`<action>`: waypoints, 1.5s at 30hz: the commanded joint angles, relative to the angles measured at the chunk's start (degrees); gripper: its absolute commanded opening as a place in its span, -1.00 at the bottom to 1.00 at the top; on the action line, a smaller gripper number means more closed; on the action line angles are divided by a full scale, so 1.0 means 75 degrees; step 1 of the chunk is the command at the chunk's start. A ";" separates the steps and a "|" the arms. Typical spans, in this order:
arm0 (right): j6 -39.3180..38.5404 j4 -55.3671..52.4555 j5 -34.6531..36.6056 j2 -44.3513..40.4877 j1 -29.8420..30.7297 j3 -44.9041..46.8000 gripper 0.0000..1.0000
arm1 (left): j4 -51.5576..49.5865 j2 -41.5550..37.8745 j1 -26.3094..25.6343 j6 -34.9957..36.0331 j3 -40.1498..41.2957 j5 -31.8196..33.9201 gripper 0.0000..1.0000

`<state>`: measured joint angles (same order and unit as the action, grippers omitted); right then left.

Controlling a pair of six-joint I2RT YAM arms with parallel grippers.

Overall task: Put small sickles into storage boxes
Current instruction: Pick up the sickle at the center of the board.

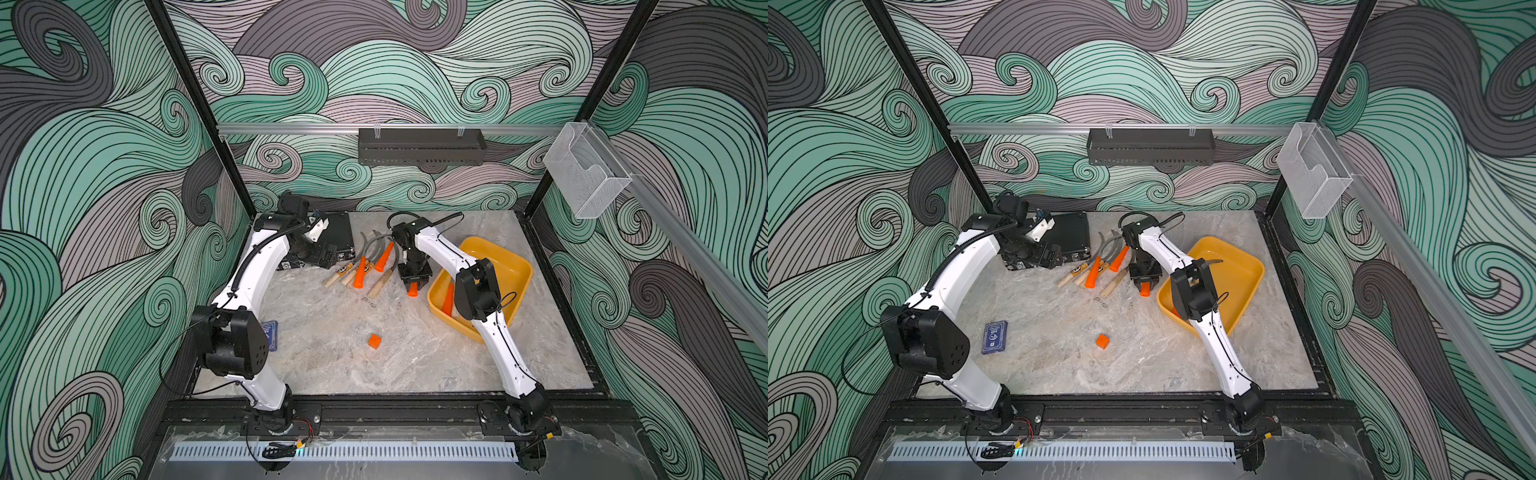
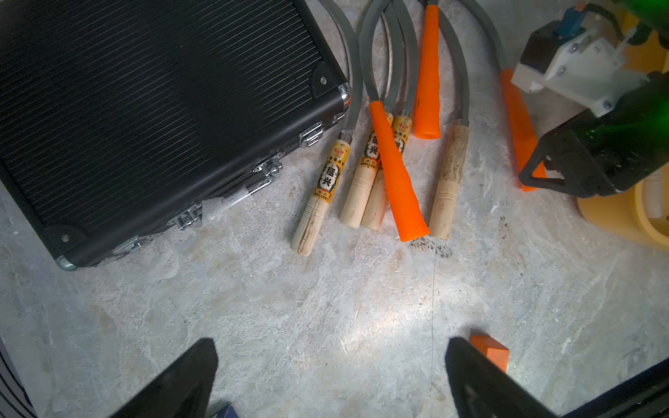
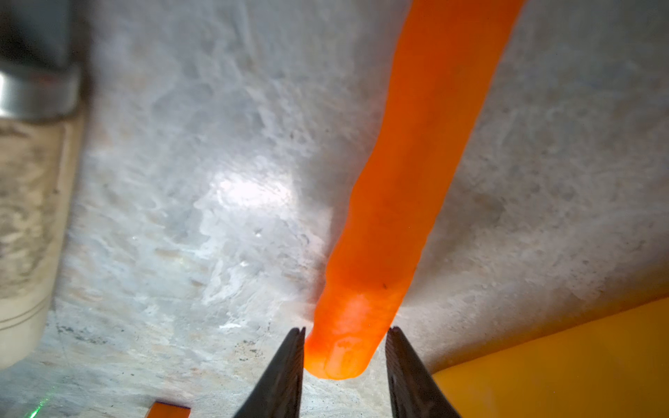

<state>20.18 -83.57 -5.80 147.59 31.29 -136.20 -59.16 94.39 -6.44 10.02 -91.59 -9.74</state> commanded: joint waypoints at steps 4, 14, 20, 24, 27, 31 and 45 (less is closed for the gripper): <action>0.0121 -0.0166 0.0225 0.0187 0.0012 -0.0151 -0.18 | 0.0059 -0.0207 0.0061 0.0036 0.0022 -0.0169 0.97; 0.0259 -0.0159 0.0362 0.0371 0.0004 -0.0344 -0.14 | 0.0244 -0.0201 0.0061 -0.0064 0.0095 -0.0211 0.97; 0.0246 -0.0165 0.0364 0.0508 -0.0006 -0.0362 -0.15 | 0.0247 -0.0191 0.0061 -0.0086 0.0114 -0.0203 0.97; 0.0223 -0.0164 0.0396 0.0550 0.0003 -0.0263 -0.22 | 0.0259 -0.0175 0.0061 -0.0108 0.0118 -0.0213 0.97; 0.0200 -0.0159 0.0425 0.0567 -0.0003 -0.0187 -0.34 | 0.0291 -0.0181 0.0061 -0.0143 0.0136 -0.0248 0.97; 0.0158 -0.0165 0.0408 0.0538 -0.0003 -0.0111 -0.56 | 0.0292 -0.0195 0.0061 -0.0161 0.0164 -0.0260 0.97; 0.0092 -0.0156 0.0315 -0.0343 -0.0162 0.0334 -0.91 | 0.0323 -0.0175 0.0061 -0.0132 0.0092 -0.0258 0.97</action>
<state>21.26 -83.70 -3.88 148.05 30.85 -134.67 -57.12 94.37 -6.44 9.50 -90.48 -10.96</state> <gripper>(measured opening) 0.294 0.986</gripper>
